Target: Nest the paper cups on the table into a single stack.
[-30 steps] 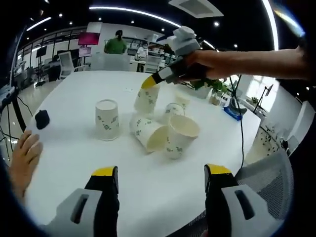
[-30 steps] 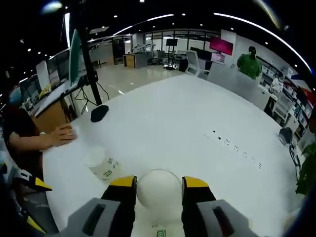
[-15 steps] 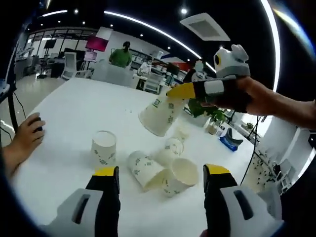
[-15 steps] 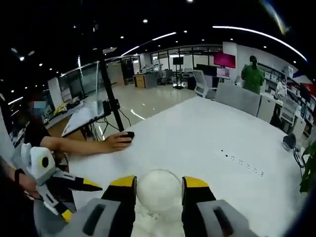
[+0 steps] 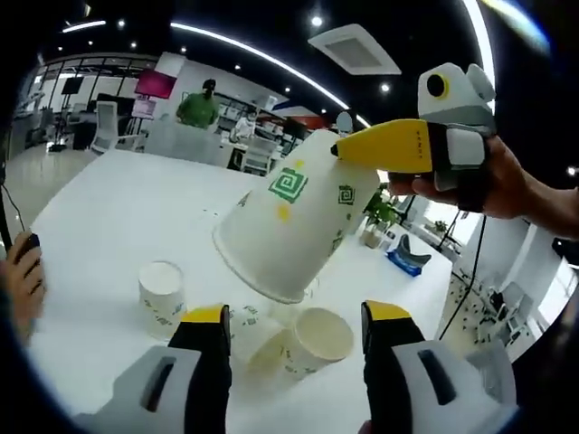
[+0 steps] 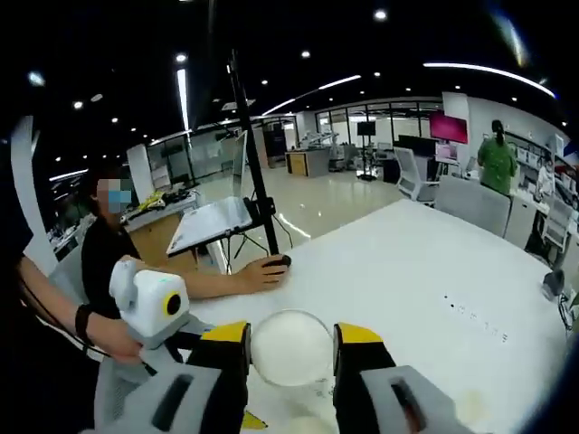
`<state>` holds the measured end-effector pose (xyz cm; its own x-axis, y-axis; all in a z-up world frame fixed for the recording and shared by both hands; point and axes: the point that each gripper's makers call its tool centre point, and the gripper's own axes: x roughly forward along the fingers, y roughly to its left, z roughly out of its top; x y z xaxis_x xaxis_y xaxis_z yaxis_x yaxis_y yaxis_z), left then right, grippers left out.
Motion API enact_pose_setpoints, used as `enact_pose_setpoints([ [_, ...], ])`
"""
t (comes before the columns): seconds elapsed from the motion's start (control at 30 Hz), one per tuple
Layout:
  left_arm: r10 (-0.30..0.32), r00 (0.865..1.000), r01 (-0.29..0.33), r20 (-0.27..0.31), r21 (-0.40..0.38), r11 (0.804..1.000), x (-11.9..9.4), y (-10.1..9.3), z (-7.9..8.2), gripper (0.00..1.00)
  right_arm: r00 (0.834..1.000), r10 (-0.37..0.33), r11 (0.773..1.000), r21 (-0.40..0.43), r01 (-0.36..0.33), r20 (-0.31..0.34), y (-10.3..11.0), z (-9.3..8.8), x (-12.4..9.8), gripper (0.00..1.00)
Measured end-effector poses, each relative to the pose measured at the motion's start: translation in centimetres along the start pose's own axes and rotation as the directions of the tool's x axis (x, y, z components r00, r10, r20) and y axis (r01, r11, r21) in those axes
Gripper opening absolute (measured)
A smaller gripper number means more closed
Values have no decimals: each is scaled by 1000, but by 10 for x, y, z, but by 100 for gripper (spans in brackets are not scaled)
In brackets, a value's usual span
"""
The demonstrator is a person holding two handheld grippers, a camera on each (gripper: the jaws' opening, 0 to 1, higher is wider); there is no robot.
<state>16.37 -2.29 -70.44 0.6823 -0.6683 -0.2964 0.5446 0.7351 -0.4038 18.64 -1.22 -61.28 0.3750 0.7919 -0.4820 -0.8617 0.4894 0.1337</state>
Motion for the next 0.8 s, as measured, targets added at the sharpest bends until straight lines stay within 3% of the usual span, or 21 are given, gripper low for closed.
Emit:
enact_pose_setpoints([
  [0.37, 4, 999, -6, 33, 69, 998, -13, 3, 9, 47, 997, 74, 997, 16, -74, 1, 25, -1, 6, 35],
  [0.8, -18, 997, 10, 78, 108, 994, -30, 10, 16, 25, 991, 134, 990, 30, -135, 31, 32, 2, 6, 35],
])
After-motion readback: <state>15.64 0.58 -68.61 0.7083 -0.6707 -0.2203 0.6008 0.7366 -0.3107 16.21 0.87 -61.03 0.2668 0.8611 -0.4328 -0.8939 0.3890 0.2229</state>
